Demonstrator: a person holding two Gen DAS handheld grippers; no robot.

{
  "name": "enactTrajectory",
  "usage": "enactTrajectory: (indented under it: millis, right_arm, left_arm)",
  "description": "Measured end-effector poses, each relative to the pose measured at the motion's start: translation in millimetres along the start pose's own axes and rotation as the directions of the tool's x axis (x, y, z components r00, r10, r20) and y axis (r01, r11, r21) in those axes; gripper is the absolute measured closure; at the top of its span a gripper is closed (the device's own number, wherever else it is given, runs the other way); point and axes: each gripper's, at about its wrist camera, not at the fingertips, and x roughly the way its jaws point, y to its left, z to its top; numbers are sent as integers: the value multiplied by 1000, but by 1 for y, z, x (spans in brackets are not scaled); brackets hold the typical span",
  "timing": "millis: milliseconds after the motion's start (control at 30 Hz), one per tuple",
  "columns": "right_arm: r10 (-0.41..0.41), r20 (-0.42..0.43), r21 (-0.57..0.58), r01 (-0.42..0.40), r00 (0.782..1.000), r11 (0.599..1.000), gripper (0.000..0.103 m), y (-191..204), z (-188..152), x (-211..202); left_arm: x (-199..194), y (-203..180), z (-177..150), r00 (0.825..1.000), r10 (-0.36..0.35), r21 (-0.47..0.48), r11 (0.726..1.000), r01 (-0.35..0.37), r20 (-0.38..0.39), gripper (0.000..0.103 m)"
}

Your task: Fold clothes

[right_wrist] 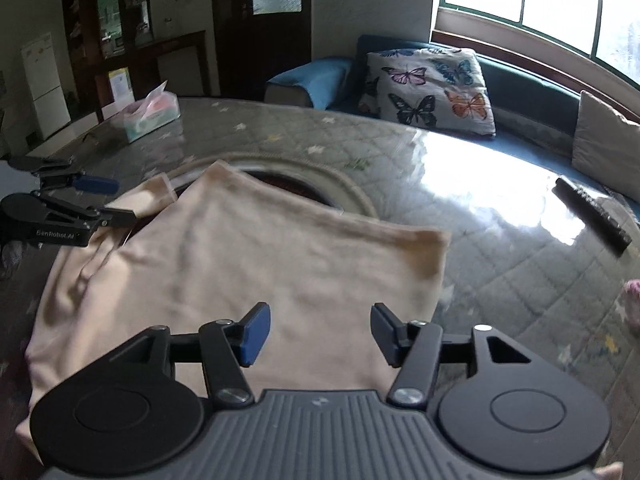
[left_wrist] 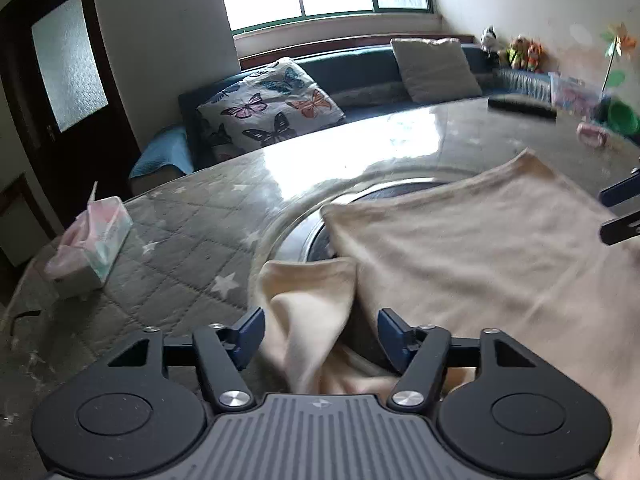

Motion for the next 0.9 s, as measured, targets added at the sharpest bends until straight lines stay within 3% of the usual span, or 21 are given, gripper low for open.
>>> enactTrajectory:
  millis: [300,433,500,633,733,833,900]
  right_arm:
    - [5,-32,36,-4,999,999,40,6,-19,4]
    - [0,-39,41,1,999,999,39,8,-24,6]
    - [-5,-40,40,7,999,999,39,9,-26,6]
    - [-8,-43,41,10,999,999,38,11,-28,5]
    - [-19,-45,34,20,999,999,37,13,-31,4]
    - [-27,-43,34,29,999,999,34,14,-33,3]
    - [-32,-41,36,34,999,999,34,16,-32,3]
  left_arm:
    - [2,13,-16,992,125,-13,992,-125,-3,37]
    - [-6,24,-21,991,131,-91,987,-129,17,73]
    - [-13,32,-25,988,156,-150,977,-150,24,77]
    - [-30,57,-41,971,240,-299,927,-228,6,75]
    - [-47,81,-59,954,299,-419,864,-278,-17,75]
    - [-58,102,-78,939,340,-469,820,-326,-58,75]
    - [-65,110,-87,941,330,-485,812,-325,-78,76]
